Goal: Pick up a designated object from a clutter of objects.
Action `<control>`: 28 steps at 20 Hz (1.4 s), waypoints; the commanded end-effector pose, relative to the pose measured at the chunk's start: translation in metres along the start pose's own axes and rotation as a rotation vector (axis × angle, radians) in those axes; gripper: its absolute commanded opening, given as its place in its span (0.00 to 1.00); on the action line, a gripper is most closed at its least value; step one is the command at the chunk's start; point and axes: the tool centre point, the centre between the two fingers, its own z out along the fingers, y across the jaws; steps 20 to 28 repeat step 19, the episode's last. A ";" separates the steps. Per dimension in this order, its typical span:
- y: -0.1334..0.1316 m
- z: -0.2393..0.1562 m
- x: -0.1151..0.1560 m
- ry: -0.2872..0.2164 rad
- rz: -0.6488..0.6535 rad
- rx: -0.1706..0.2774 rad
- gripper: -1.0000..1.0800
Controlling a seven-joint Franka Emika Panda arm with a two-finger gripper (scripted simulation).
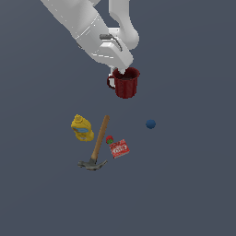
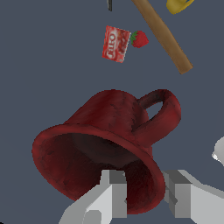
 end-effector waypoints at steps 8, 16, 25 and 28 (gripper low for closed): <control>0.008 -0.074 -0.023 -0.001 -0.003 0.002 0.00; 0.009 -0.100 -0.030 -0.003 -0.005 0.004 0.00; 0.009 -0.102 -0.030 -0.003 -0.005 0.004 0.00; 0.009 -0.102 -0.030 -0.003 -0.005 0.004 0.00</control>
